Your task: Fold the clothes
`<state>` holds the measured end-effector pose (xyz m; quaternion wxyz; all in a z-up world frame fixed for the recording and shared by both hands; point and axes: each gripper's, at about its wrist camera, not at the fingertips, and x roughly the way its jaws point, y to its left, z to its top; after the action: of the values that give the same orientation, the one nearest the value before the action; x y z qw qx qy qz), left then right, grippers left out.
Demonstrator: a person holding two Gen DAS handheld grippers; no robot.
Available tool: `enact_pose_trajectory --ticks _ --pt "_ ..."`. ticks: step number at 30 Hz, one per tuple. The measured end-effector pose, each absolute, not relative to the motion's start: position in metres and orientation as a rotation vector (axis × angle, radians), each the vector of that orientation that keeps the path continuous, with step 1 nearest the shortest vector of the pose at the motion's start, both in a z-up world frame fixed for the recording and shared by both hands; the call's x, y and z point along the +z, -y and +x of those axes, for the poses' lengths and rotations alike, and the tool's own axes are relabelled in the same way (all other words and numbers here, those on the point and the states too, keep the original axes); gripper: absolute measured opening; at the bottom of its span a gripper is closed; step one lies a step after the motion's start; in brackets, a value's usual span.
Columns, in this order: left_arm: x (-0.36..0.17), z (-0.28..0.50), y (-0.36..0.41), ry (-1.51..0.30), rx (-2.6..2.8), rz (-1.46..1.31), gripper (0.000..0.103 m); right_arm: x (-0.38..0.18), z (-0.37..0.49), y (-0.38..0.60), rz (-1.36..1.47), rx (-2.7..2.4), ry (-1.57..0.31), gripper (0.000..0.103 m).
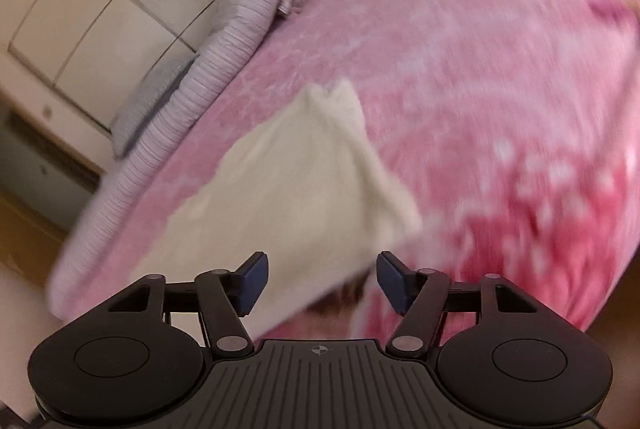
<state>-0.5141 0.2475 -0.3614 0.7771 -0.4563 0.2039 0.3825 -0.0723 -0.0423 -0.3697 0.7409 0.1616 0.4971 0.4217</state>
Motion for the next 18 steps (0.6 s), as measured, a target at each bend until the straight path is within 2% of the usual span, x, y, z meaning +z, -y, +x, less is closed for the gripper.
enact_pose_trajectory --ticks 4,10,13,14,16,17,18 --pt "-0.384 -0.534 -0.254 -0.310 0.841 -1.216 0.042 -0.387 -0.068 0.049 0.472 0.860 -1.186 0.064" --pt "-0.397 -0.525 -0.268 -0.215 0.833 -1.313 0.042 -0.400 -0.053 0.042 0.639 0.800 -1.205 0.064" --pt "-0.406 -0.518 -0.275 -0.199 0.834 -1.355 0.037 -0.405 -0.043 0.034 0.681 0.762 -1.208 0.064" --pt "-0.408 -0.516 -0.277 -0.196 0.837 -1.357 0.033 -0.406 -0.040 0.031 0.690 0.747 -1.209 0.060" --pt "-0.408 -0.510 -0.280 -0.214 0.850 -1.313 0.014 -0.409 -0.035 0.025 0.681 0.717 -1.201 0.034" --pt "-0.407 -0.507 -0.282 -0.231 0.852 -1.289 0.012 -0.409 -0.032 0.023 0.656 0.698 -1.204 0.016" --pt "-0.405 -0.506 -0.281 -0.237 0.851 -1.266 0.010 -0.409 -0.030 0.023 0.661 0.706 -1.203 0.011"
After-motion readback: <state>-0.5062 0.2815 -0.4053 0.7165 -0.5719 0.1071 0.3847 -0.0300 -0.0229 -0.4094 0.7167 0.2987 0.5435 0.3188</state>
